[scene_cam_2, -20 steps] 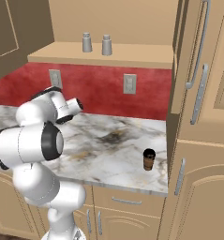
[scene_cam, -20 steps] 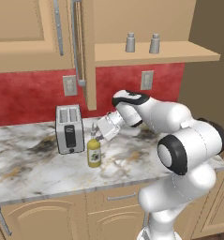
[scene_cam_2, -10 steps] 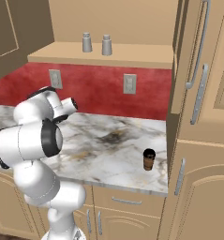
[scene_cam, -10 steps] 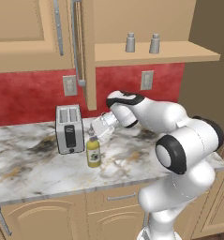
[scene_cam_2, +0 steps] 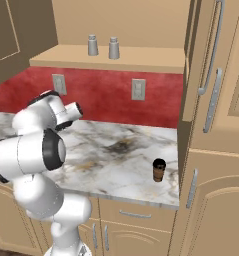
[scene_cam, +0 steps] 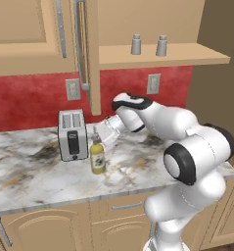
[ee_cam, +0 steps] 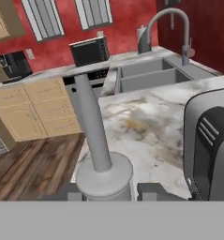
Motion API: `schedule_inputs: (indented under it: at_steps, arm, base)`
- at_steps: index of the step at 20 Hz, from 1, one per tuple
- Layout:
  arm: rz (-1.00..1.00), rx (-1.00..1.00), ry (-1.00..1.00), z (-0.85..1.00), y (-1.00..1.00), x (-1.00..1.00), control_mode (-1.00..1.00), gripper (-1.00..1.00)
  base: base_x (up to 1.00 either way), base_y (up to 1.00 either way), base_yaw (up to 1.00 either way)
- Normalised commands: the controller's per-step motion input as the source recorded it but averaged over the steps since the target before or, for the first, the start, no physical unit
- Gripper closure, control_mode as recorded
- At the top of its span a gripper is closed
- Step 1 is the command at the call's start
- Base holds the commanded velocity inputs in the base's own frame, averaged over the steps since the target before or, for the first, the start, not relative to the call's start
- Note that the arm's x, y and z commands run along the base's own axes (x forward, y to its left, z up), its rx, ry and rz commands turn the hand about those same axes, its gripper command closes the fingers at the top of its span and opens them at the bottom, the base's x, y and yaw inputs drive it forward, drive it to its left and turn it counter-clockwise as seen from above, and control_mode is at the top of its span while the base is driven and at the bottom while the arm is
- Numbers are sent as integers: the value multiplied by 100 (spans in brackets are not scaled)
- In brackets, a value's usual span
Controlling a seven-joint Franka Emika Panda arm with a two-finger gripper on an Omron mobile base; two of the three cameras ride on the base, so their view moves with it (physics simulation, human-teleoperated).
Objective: There are various items on the counter. Only move the condiments/shakers into the cabinet.
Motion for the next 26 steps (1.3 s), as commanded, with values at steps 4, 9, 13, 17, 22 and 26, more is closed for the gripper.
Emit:
schedule_inputs:
  at_steps: [4,9,13,17,22,26]
  arm:
    - [-12,4,-11,100,-22,-68,-100,100]
    - [-25,3,-4,100,-37,-72,-100,100]
    - [-36,0,0,100,-43,-61,-100,100]
    - [-43,0,0,100,-41,-54,-100,100]
    - [-49,0,-3,100,-29,-60,-100,100]
    - [-49,0,-9,100,-28,-62,-100,100]
  base:
    - [0,0,0]
    - [0,0,0]
    - [0,0,0]
    - [0,0,0]
    - [0,0,0]
    - [0,0,0]
